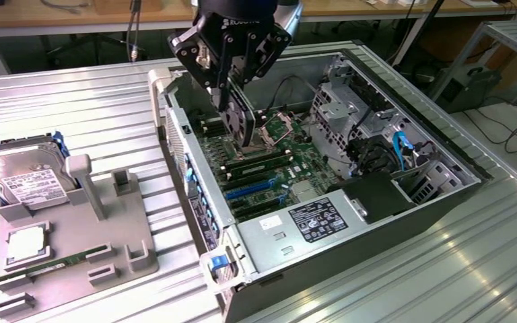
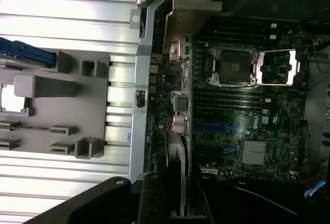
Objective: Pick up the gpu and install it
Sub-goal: 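Pick up the gpu and move the gpu toward the slot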
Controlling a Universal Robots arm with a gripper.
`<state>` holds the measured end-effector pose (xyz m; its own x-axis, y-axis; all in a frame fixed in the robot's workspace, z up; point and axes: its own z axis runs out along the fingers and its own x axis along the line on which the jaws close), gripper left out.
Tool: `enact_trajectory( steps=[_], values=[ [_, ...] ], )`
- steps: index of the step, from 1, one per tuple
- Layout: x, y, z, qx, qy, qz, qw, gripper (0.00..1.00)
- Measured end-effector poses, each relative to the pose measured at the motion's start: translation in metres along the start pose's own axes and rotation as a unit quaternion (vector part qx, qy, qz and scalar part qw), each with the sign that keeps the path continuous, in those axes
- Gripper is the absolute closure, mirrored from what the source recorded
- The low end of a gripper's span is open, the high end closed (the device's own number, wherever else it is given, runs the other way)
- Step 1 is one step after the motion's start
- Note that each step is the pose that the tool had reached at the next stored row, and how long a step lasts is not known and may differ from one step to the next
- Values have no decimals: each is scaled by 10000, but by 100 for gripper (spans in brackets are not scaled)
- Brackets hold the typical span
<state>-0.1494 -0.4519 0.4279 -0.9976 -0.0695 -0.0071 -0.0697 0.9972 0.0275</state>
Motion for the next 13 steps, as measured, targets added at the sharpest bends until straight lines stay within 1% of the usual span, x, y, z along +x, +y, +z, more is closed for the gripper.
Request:
enact_trajectory(
  steps=[13],
  values=[
    [-79, -5, 1, 0, 1, -39, 10000, 73]
  ],
)
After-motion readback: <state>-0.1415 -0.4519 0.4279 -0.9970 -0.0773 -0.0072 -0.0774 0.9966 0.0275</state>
